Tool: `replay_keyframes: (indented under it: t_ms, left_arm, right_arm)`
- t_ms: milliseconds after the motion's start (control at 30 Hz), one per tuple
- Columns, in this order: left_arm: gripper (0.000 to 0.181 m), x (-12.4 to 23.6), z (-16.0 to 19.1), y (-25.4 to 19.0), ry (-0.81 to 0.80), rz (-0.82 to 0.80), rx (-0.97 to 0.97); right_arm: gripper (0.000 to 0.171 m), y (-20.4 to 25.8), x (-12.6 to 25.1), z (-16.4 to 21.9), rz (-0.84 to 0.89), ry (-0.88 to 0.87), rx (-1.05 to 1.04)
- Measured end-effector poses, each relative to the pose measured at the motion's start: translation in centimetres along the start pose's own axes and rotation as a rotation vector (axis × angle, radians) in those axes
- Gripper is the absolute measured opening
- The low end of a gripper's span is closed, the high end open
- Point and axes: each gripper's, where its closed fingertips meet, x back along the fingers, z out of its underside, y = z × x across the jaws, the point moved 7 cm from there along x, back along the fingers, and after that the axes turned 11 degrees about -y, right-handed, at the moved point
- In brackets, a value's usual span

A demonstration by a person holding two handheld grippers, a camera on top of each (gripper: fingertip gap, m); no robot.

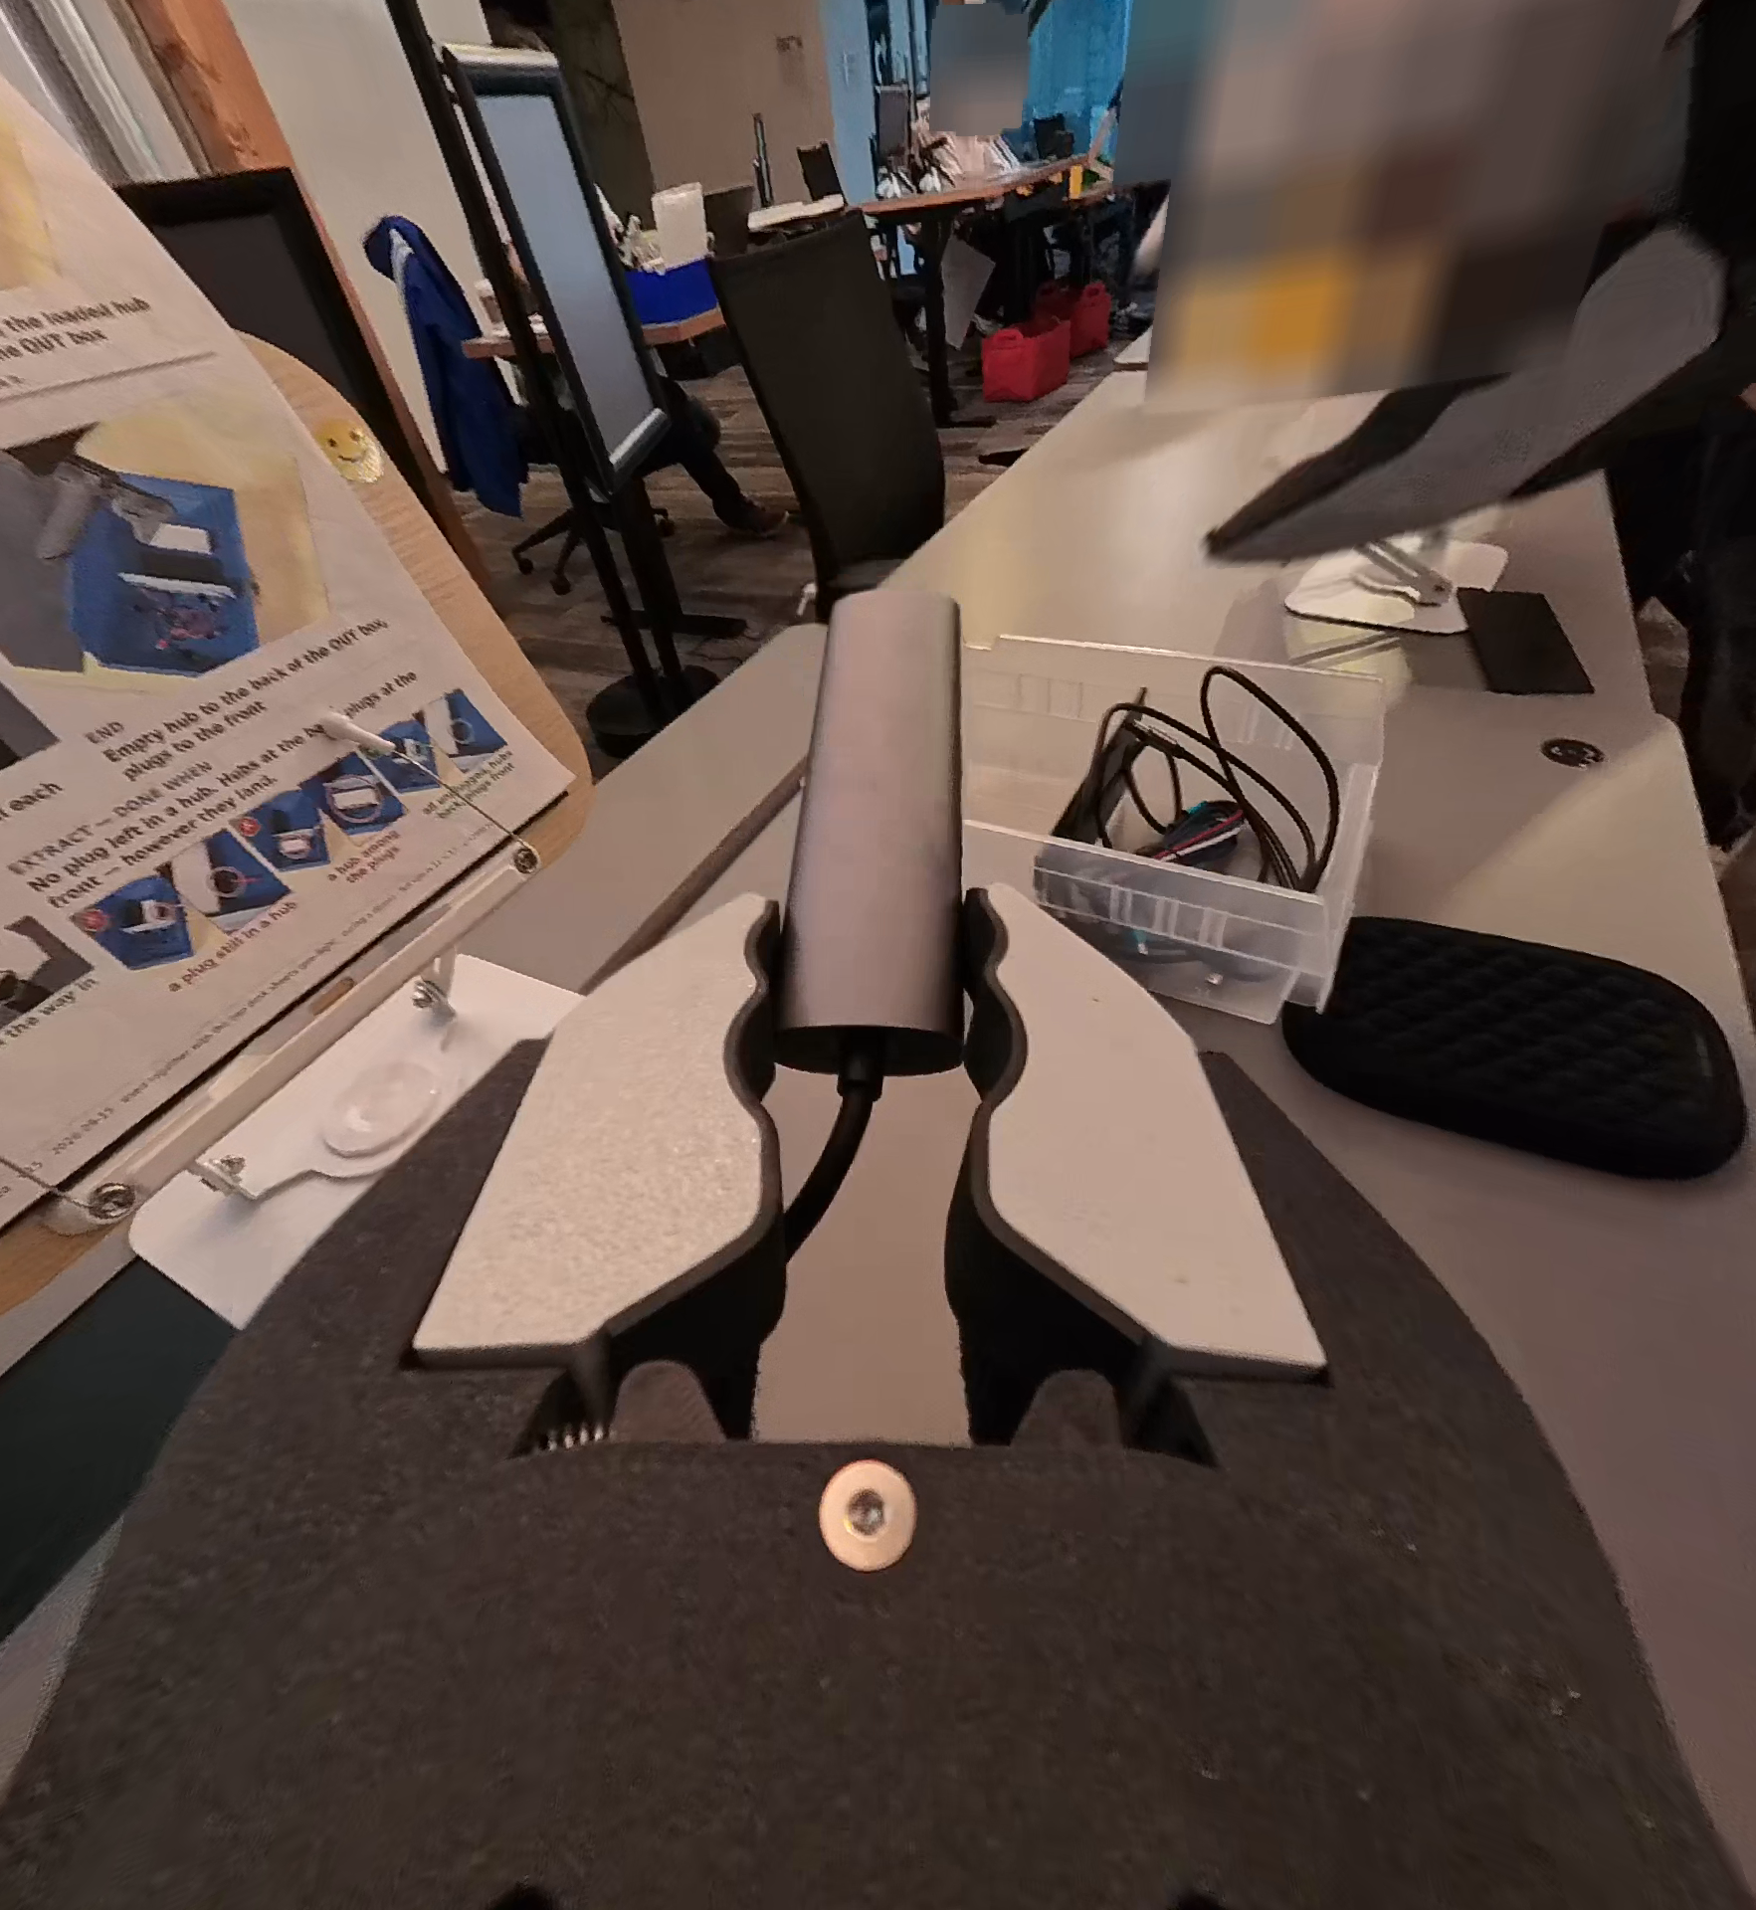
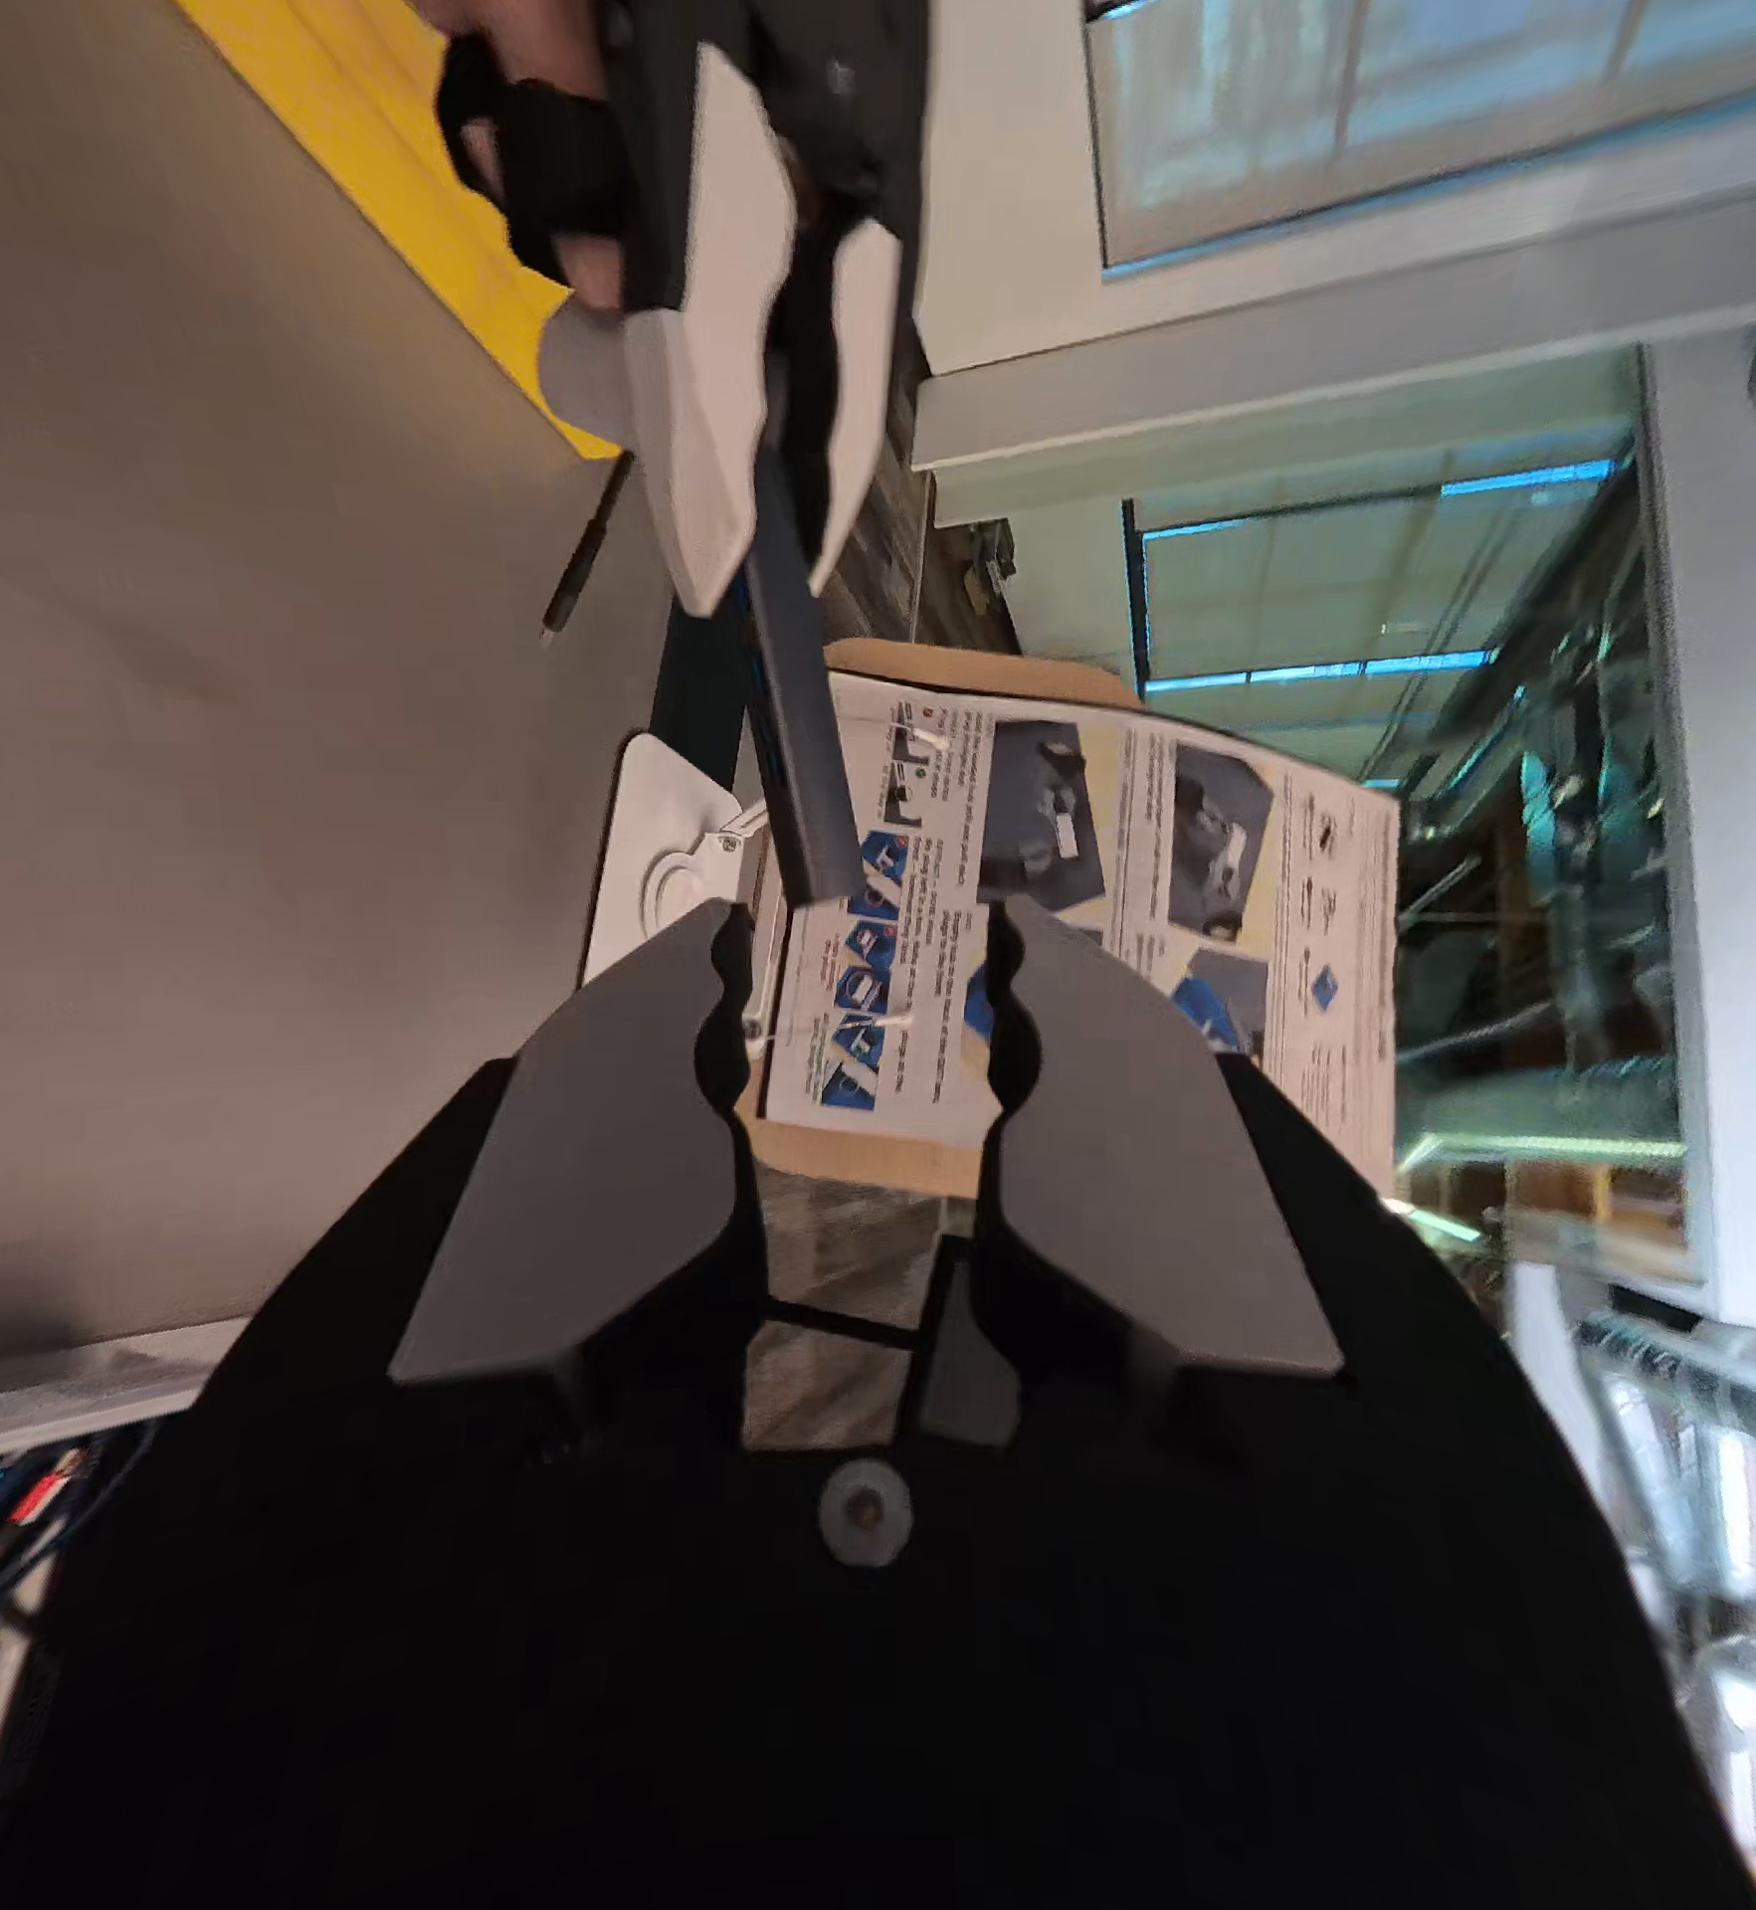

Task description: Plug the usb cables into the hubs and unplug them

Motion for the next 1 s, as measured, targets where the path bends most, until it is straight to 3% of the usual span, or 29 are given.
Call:
replay_keyframes:
  t_ms: [233, 400, 533, 733, 833, 1000]
  left_arm:
    - [0.033, -0.4, 0.5, -0.2, 0.019, 0.067, 0.119]
    - [0.033, -0.6, 0.7, -0.4, 0.025, 0.106, 0.162]
    - [0.033, -0.9, 0.8, -0.7, 0.032, 0.145, 0.19]
    - [0.033, -1.1, 1.1, -0.8, 0.01, 0.179, 0.19]
    - [0.061, -0.5, 0.3, -0.4, -0.032, 0.14, 0.194]
    - [0.065, 2.7, -2.0, 0.9, -0.075, -0.005, 0.14]
  right_arm:
    - [0.046, 3.2, -4.5, -0.1, -0.001, 0.012, 0.226]
    - [0.042, 4.5, -6.0, 0.8, 0.105, 0.011, 0.309]
    - [0.024, 5.0, -6.5, 1.1, 0.141, -0.005, 0.315]
    - [0.018, 5.4, -6.3, 1.2, 0.154, -0.002, 0.296]
    - [0.018, 5.1, -5.5, 1.8, 0.142, 0.061, 0.302]
    - [0.017, 0.6, 0.3, 4.3, 0.241, 0.184, 0.204]
